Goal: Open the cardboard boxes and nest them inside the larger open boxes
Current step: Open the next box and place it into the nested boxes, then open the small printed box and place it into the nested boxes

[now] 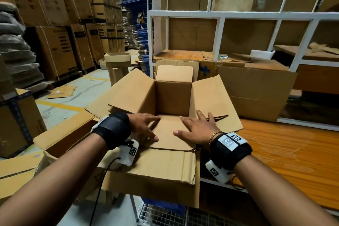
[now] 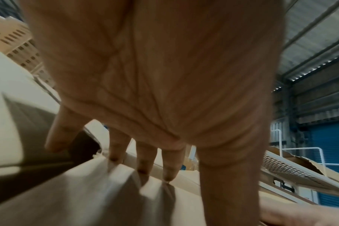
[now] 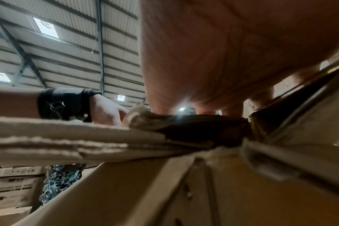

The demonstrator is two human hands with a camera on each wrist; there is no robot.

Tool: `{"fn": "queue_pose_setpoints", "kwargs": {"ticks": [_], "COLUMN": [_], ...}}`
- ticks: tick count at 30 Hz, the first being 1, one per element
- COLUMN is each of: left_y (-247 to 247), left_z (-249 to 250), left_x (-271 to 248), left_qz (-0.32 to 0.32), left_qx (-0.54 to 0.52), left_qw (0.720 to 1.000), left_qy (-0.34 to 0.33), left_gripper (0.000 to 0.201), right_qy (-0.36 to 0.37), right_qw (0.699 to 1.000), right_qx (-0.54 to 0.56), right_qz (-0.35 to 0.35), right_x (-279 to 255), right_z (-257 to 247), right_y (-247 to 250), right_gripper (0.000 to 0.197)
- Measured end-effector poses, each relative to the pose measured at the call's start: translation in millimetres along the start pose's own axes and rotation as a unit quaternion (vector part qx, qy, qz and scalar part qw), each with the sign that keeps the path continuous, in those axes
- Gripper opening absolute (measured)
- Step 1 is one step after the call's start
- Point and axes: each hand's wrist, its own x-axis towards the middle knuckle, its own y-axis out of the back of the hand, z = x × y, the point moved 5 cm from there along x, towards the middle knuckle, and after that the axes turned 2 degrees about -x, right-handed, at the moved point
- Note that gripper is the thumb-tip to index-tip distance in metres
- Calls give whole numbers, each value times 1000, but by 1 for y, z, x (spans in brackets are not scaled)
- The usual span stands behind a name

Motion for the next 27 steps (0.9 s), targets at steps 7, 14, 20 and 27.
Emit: {"fn": "queue_pose_setpoints", "kwargs": {"ticks": [7,14,20,27], "left_y": [20,40,46,15], "left_z": [9,55,126,265], "left_x": [-21,-54,-59,-54], "left_qz": [48,136,194,229], "left_qx": [-18,-67,-144,-78], "left_qw": [999,987,964,963], "left_qy": [-10,-60,-115,-121], "left_gripper": [99,101,119,95], "right_qy": [-3,-2,-17,-97], "right_qw": [997,977,953,945], "right_qx": [51,97,86,91], "right_qz": [57,191,290,299], "right_x": [-7,-31,-72,-156], "right_z": [10,31,78,199], "right_y": [18,56,76,59], "right_gripper": [85,75,72,72]}}
